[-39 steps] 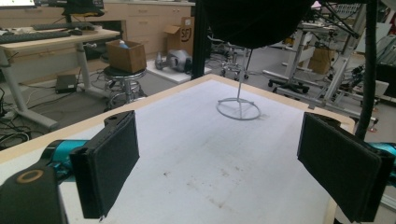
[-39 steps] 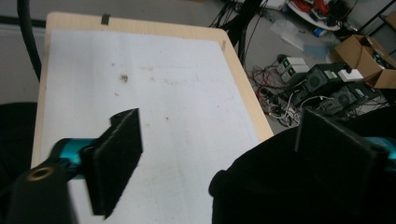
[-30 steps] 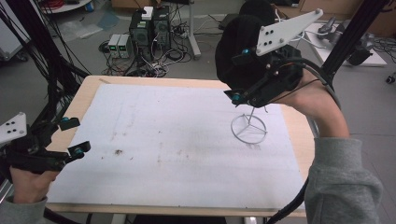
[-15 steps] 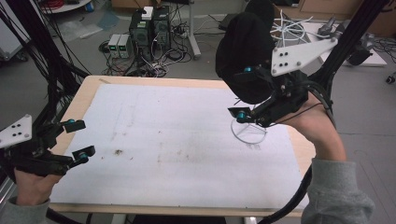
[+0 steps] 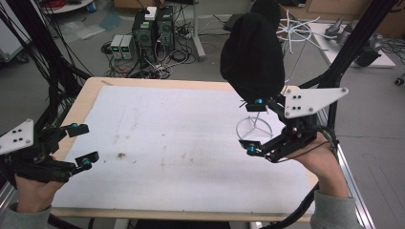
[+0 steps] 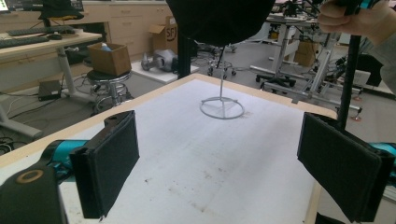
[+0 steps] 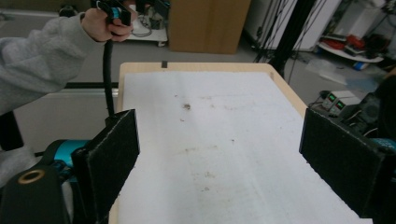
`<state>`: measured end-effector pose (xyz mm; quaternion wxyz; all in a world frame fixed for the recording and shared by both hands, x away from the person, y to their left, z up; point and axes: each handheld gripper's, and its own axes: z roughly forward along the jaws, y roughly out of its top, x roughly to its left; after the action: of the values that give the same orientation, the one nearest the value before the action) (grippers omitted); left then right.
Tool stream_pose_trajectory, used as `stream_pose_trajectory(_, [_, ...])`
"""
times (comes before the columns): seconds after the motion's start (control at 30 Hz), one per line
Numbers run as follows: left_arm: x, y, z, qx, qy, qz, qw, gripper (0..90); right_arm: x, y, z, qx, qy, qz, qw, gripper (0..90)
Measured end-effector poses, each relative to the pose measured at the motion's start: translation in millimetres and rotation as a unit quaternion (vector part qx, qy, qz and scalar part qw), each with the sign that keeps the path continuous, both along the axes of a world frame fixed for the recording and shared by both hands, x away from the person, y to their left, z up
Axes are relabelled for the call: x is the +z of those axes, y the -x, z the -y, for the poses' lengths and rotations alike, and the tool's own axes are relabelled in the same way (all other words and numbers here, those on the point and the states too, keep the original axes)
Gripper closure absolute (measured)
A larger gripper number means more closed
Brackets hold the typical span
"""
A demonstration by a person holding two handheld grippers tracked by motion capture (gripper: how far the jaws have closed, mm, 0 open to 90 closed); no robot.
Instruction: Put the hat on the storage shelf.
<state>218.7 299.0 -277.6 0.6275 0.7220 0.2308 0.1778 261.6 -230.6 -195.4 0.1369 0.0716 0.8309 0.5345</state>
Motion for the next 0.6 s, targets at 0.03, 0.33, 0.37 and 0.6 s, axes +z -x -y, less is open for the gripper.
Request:
stream_pose_trajectory(0.03, [0.0,0.0,0.1,0.000,-0.001,0.000,1.0000,12.9,-2.9,1.6,1.4,-0.003,-0.003,-0.002,1.0000,11.4])
stream_pose_trajectory(0.33, [-2.0,-2.6,2.4,-0.002,-0.002,-0.002,1.0000,12.9,-22.2,7.9,8.7,-0.026,-0.015,-0.001,0.9995,11.4])
stream_pose_trajectory(0.37, [-2.3,-3.1,2.9,-0.003,-0.001,-0.003,1.0000,12.9,-24.5,8.5,8.4,-0.026,-0.018,-0.002,0.9995,11.4])
stream_pose_trajectory(0.6, [-3.3,-4.7,5.8,-0.006,-0.002,-0.004,1.0000,12.9,-38.5,7.2,8.5,-0.039,-0.026,-0.006,0.9989,11.3])
